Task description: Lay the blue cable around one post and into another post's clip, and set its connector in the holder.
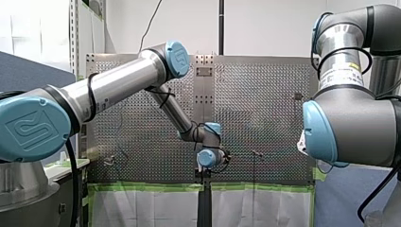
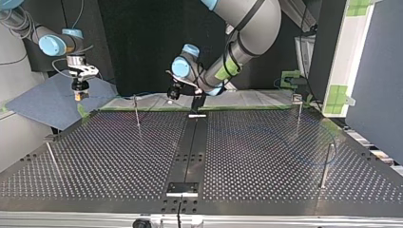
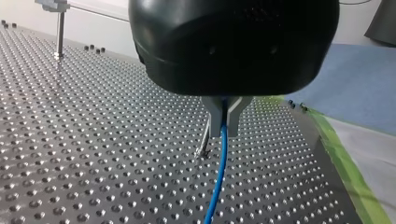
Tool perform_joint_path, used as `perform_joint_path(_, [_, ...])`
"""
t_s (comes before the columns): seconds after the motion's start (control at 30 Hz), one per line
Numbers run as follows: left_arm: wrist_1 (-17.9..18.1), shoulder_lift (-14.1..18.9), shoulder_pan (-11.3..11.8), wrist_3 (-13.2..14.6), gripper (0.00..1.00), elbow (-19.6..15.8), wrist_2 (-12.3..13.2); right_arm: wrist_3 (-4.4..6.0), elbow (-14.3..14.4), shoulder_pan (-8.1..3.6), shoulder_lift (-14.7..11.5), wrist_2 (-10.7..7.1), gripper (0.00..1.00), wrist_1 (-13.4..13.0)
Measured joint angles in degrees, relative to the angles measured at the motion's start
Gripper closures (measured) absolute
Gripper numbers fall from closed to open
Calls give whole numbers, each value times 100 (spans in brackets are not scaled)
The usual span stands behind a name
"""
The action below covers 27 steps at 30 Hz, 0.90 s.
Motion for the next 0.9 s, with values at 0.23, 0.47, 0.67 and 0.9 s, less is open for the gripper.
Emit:
perform_joint_path(0.23, [-26,-6,104,-11,100,12,62,53,0,11,2,6,100,-48])
perform_joint_path(0.47, [-96,-7,158,-12,100,54,194,57,-1,36,9,-9,100,-56])
perform_joint_path(0.67, [-170,-8,155,-16,100,101,351,57,-1,65,16,-17,100,-72])
perform_joint_path(0.9, [-254,-14,147,-34,100,158,454,55,-1,106,22,-20,100,-100])
